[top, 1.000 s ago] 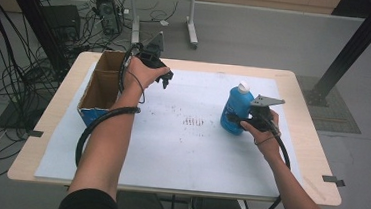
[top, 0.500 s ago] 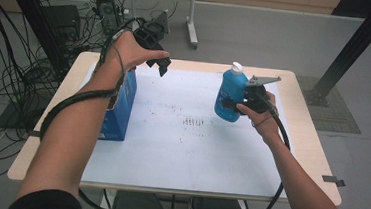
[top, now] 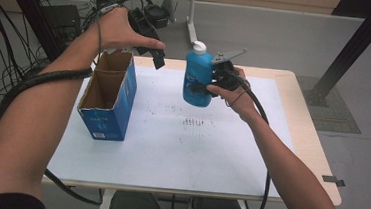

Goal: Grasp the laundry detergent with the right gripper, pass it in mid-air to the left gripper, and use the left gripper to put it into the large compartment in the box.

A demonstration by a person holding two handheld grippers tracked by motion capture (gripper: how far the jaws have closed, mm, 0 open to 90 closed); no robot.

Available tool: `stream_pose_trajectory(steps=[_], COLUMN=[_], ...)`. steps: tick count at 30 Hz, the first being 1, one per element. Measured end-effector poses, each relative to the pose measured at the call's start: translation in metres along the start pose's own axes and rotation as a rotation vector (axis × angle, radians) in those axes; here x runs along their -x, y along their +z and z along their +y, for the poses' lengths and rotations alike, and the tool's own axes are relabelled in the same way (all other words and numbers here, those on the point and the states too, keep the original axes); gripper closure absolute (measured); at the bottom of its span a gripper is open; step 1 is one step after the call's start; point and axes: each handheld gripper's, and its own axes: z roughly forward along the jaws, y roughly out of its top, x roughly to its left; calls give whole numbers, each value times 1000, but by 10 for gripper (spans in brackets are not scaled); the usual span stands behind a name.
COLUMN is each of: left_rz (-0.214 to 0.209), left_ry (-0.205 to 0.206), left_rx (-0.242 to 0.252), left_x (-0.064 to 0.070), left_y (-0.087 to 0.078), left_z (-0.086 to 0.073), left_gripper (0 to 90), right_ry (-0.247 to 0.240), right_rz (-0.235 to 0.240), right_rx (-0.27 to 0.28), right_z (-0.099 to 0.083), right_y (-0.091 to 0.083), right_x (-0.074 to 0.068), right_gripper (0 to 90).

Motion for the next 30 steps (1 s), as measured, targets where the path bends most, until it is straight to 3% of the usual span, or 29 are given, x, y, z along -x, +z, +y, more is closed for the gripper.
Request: stream_pose_trajectory(steps=[1, 5, 9, 11, 13, 17, 30], left_rz=[-13, -19, -24, -26, -36, -42, -77], left_ry=[41, 76, 152, 160, 192, 225, 286], left_rx=[-3, -10, -15, -16, -9, -19, -68], left_x=[3, 7, 15, 17, 21, 26, 37], left_y=[-4, -8, -13, -14, -16, -16, -2], left_z=[0, 1, 3, 4, 5, 8, 17], left_gripper=[59, 59, 56, 55, 55, 54, 50], right_ry=[-2, -41, -103, -112, -137, -177, -231], right_rz=[16, 67, 134, 147, 181, 221, 290], right_rx=[-2, -21, -41, -45, -51, -50, -18], right_z=[2, 8, 15, 16, 19, 25, 31], right_y=[5, 19, 36, 39, 46, 51, 53], right_x=[-2, -10, -23, -25, -30, -39, -51], right_gripper=[429, 429, 429, 429, 429, 429, 429])
